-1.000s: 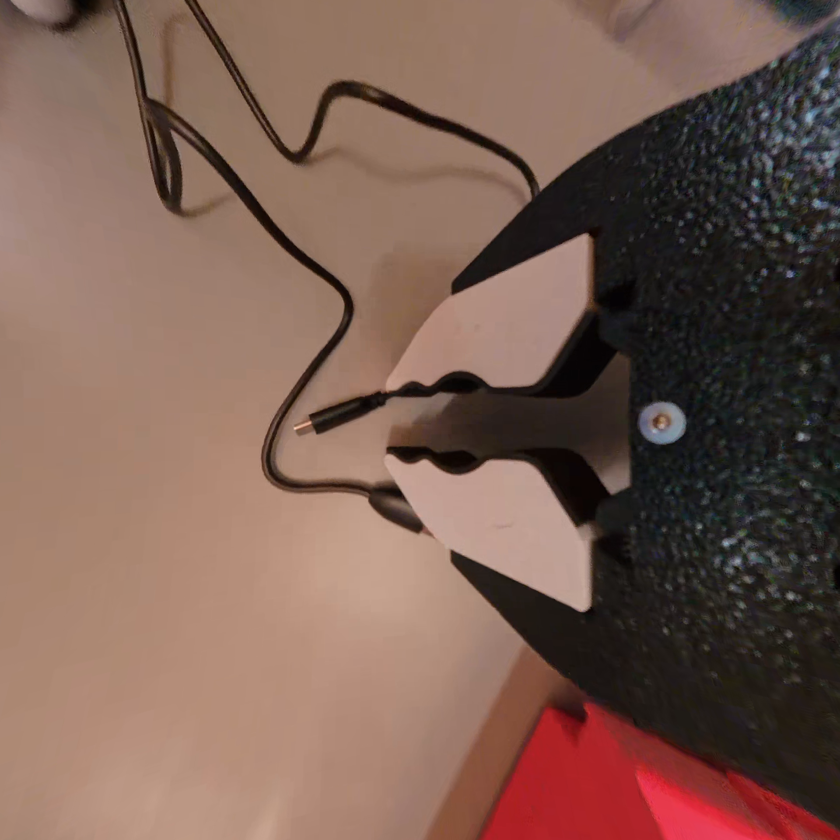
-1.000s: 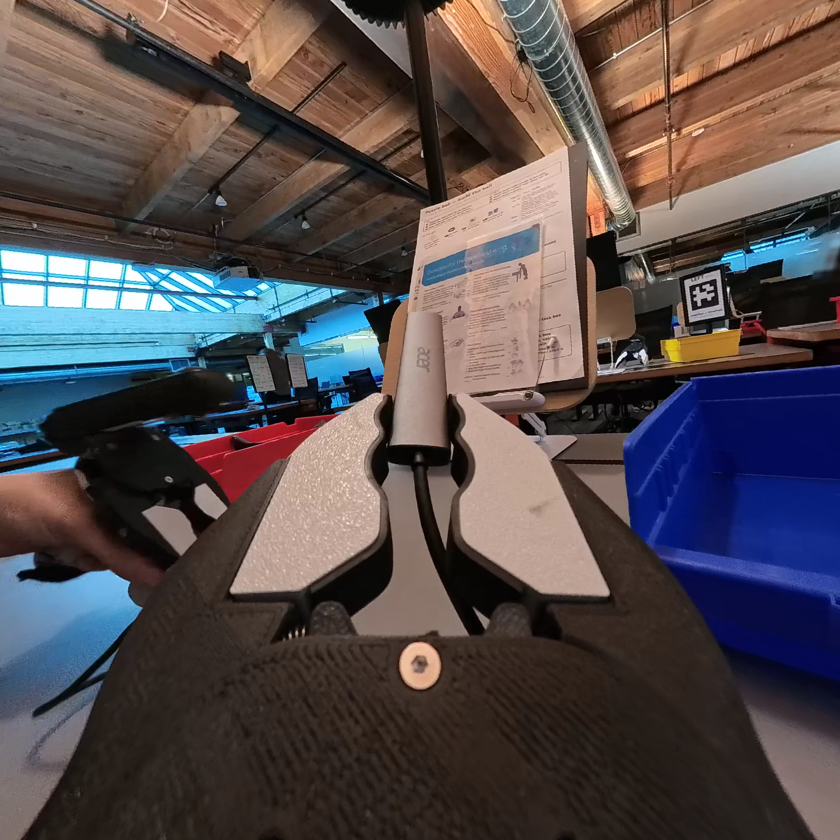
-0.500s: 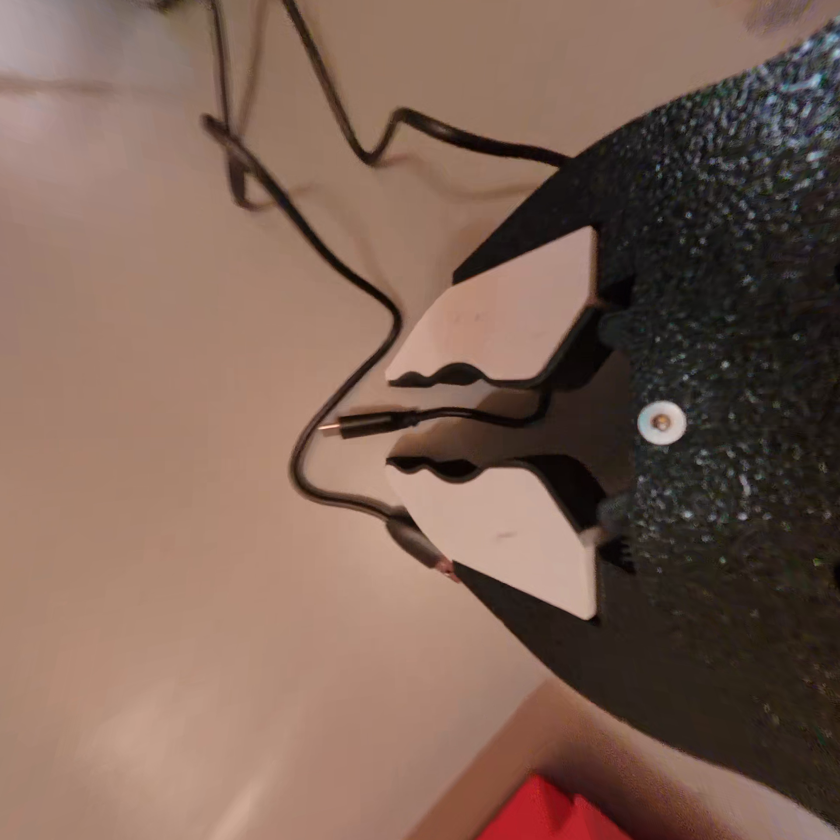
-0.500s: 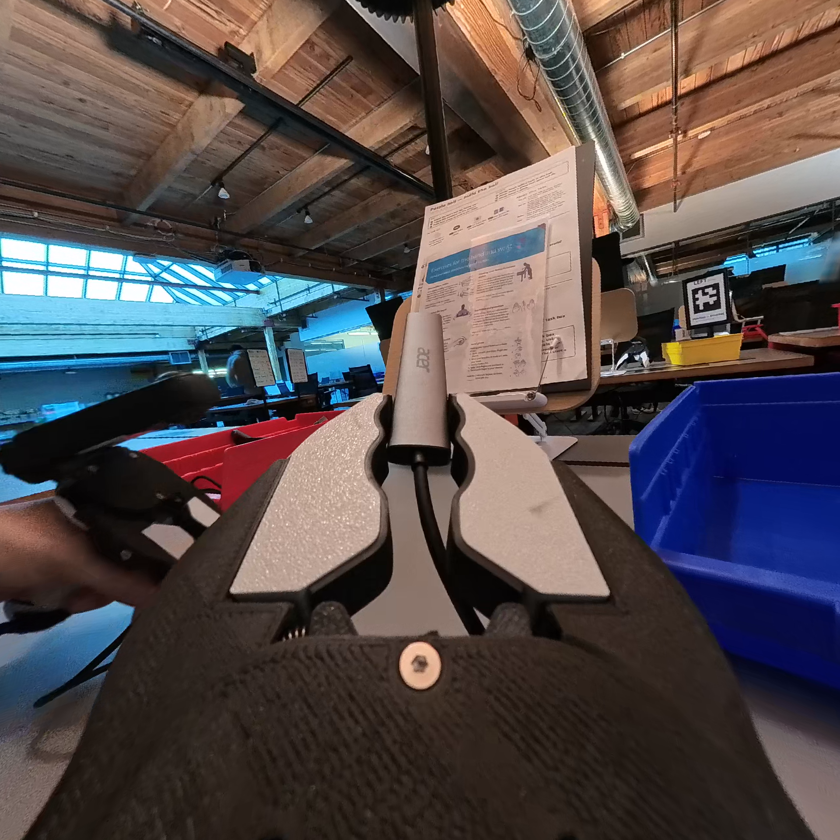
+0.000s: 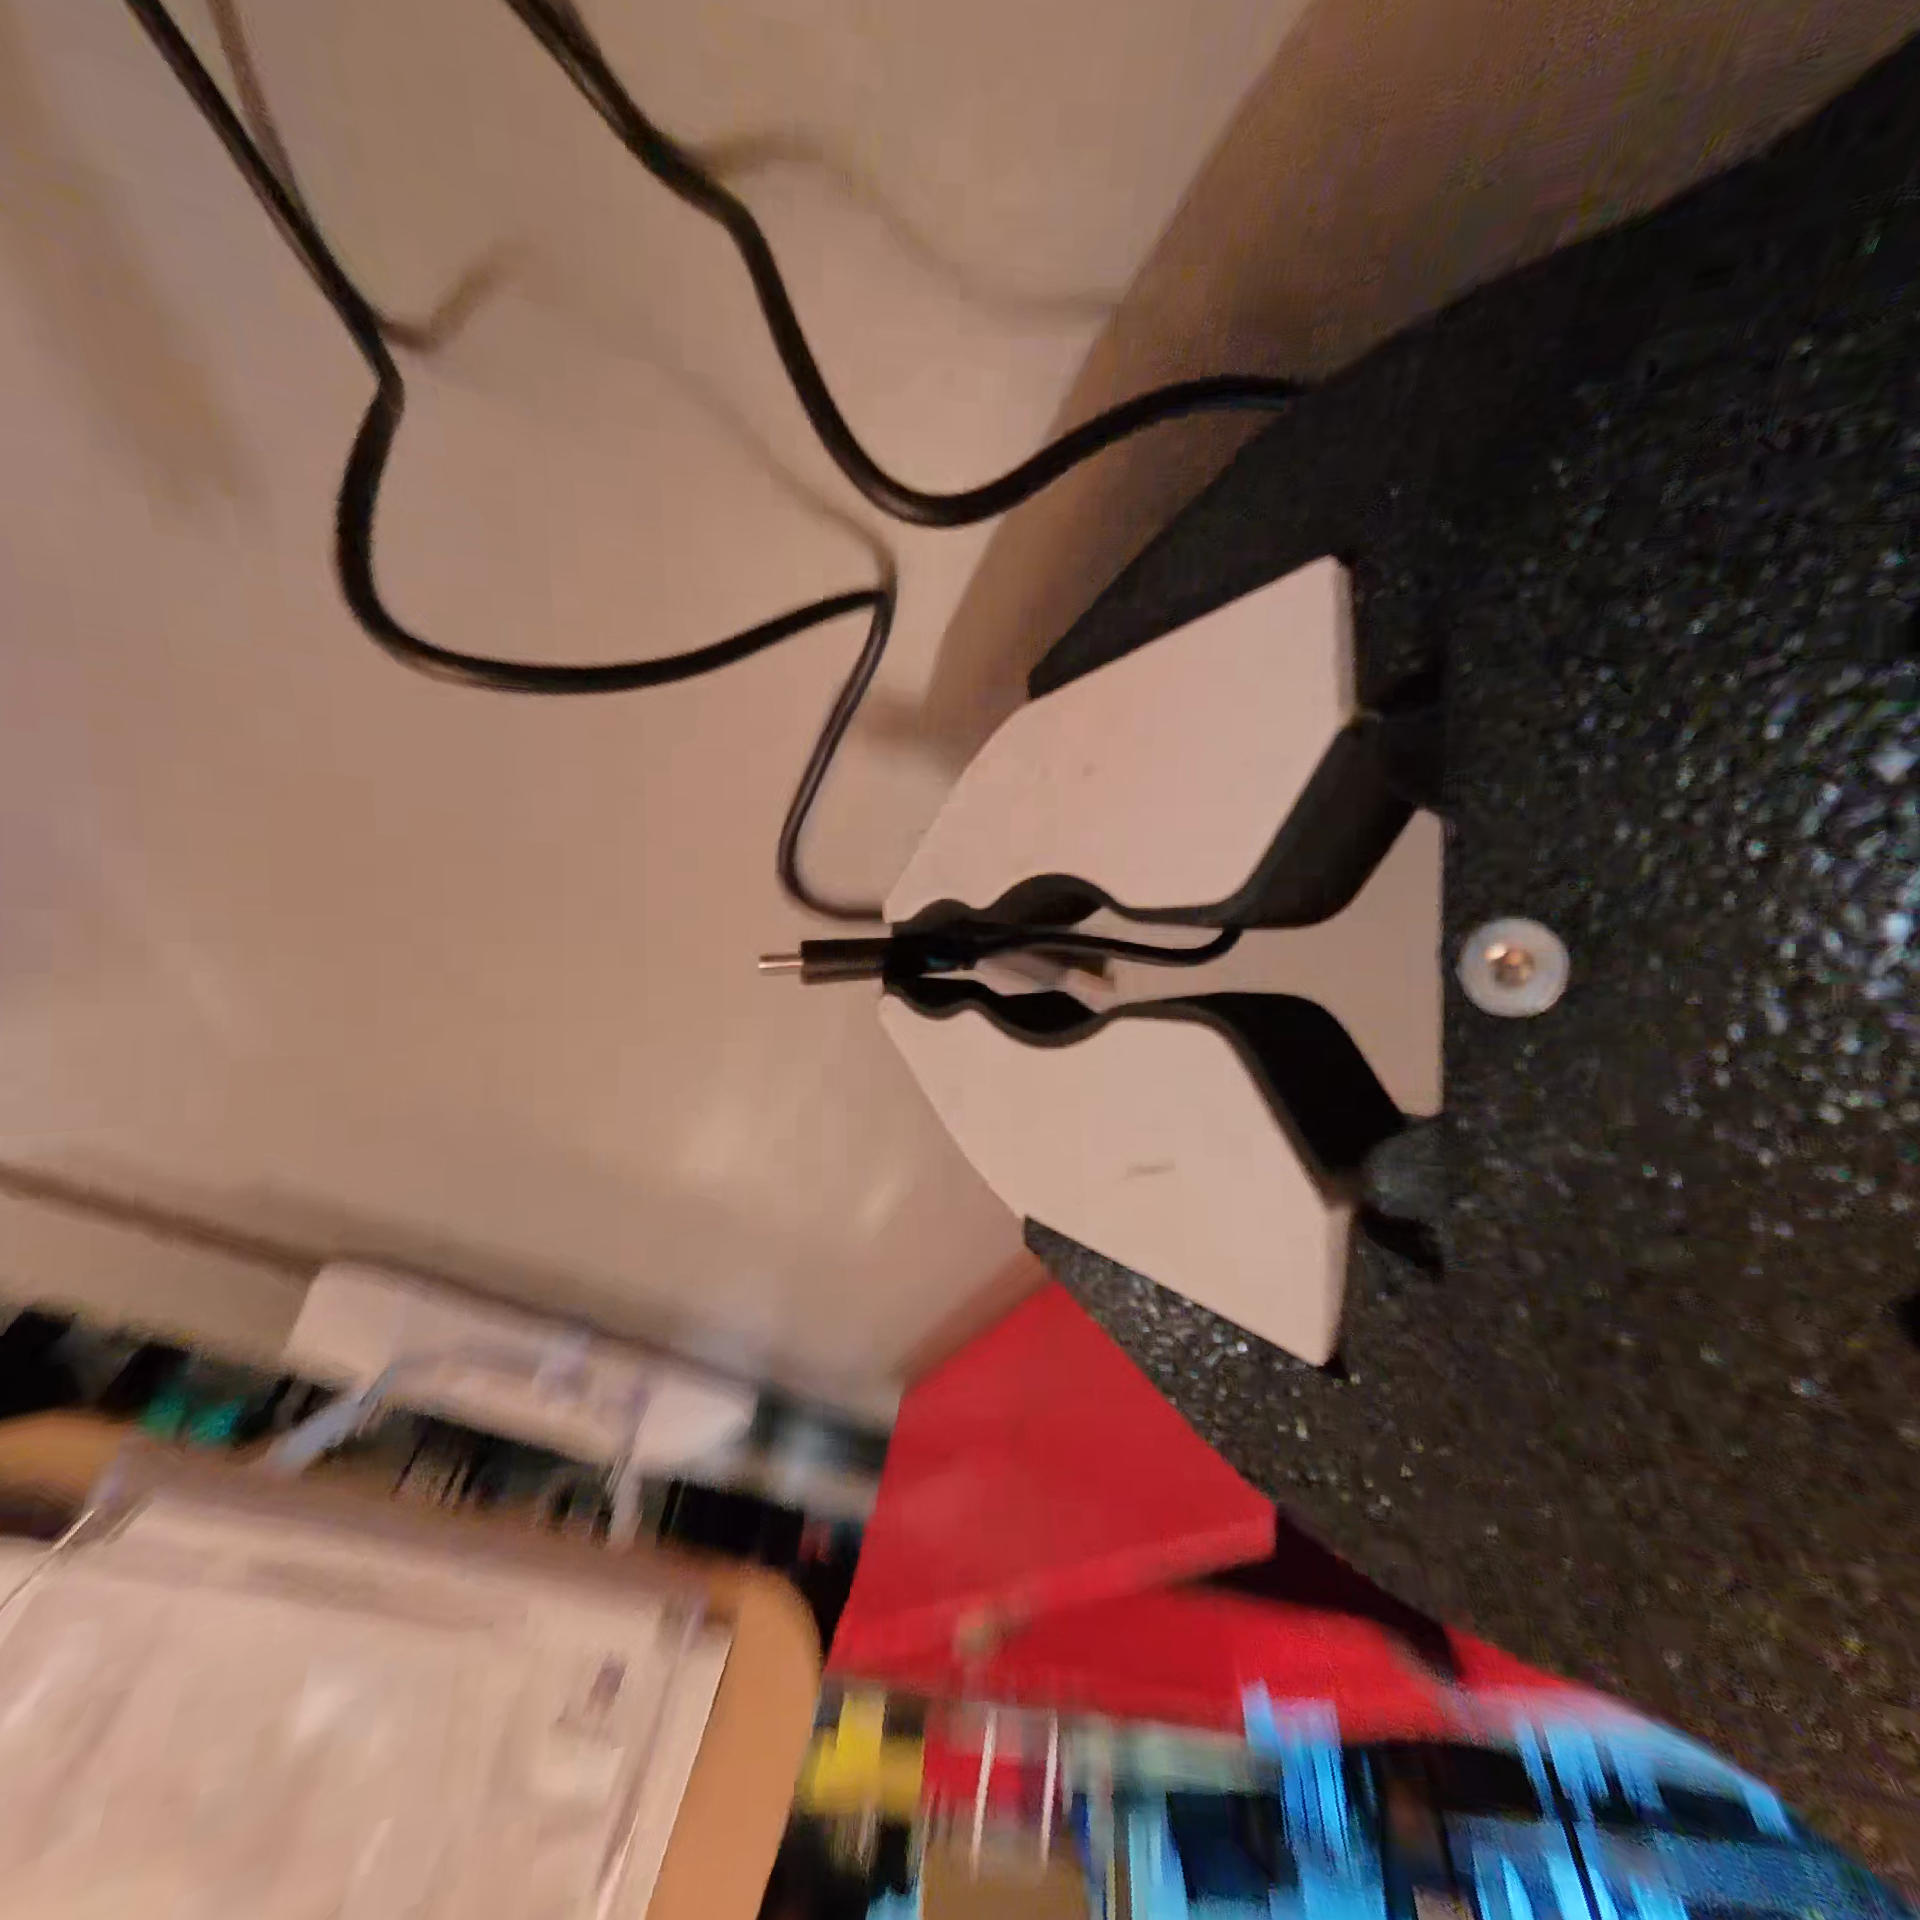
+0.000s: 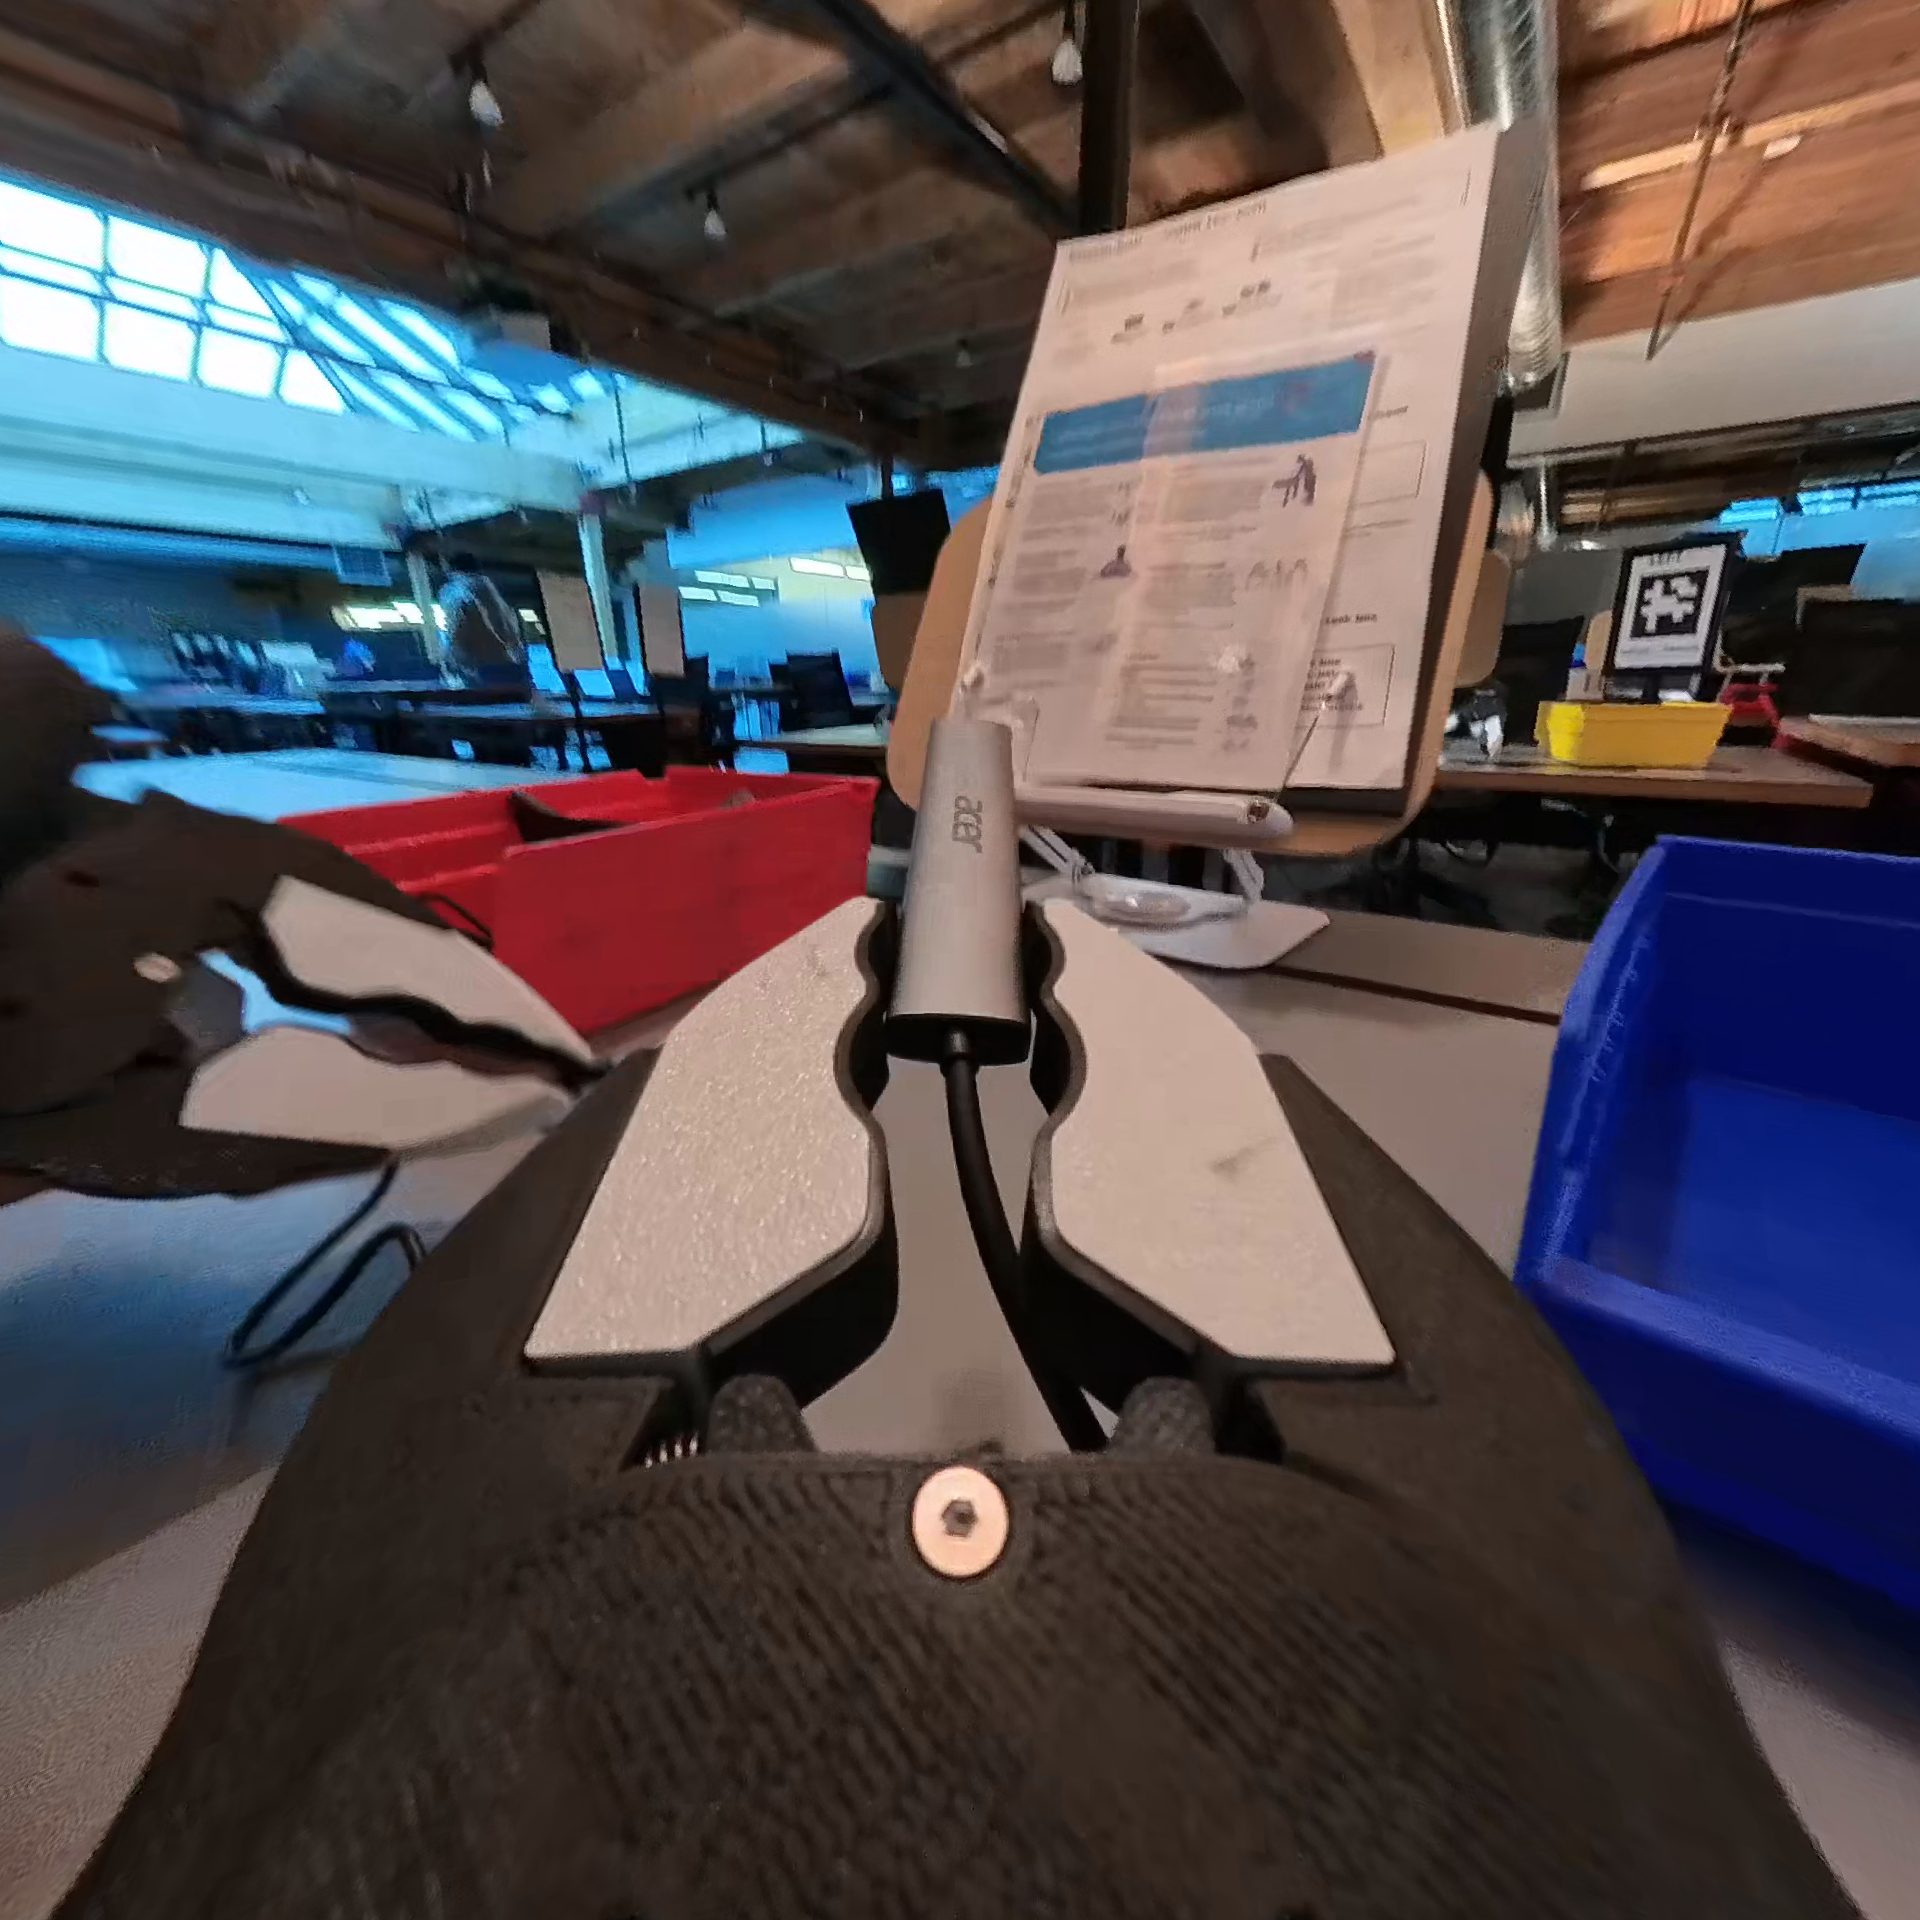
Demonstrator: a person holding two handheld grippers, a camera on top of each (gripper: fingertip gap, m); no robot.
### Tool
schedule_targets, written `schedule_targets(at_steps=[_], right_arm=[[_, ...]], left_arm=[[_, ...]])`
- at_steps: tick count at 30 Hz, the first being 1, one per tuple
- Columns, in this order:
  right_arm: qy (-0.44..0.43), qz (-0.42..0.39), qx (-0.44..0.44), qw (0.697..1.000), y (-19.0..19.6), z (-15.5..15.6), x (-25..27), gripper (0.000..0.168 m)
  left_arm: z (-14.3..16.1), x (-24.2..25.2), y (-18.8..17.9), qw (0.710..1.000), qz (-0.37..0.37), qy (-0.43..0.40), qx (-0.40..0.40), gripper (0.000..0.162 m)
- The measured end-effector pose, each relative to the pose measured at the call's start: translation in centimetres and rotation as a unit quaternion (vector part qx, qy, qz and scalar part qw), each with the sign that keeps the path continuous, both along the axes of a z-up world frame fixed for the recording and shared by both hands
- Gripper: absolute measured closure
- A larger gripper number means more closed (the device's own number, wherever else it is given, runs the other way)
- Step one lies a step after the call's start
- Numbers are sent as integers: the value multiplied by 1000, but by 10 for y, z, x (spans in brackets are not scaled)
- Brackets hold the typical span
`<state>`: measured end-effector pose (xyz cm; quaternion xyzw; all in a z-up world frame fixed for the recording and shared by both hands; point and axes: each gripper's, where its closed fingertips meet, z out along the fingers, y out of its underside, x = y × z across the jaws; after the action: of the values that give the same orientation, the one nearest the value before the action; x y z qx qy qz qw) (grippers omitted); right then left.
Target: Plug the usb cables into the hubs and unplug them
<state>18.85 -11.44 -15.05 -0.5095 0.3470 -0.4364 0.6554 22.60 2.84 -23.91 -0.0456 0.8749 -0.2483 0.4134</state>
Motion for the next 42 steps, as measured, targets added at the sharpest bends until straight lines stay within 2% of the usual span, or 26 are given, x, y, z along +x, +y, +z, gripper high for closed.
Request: schedule_targets(at_steps=[1,4,8,12,22,31,42], right_arm=[[11,-3,-10,1000,2,-3,2,145],[54,13,-36,998,12,-13,5,145],[114,28,-40,992,17,-26,10,145],[142,38,-47,988,22,-33,11,145],[142,79,-57,985,32,-34,7,145],[138,87,-87,983,41,-37,5,145],[135,84,-84,984,40,-36,5,145]], left_arm=[[14,1,-1,998,-2,-57,20,155],[42,-3,-8,980,-5,-183,84,156],[53,-6,-16,955,17,-247,164,156],[49,-9,-29,956,42,-222,185,155],[56,-9,-55,968,67,-190,150,156],[48,-8,-56,970,70,-181,149,156],[49,-11,-59,971,101,-170,134,156]])
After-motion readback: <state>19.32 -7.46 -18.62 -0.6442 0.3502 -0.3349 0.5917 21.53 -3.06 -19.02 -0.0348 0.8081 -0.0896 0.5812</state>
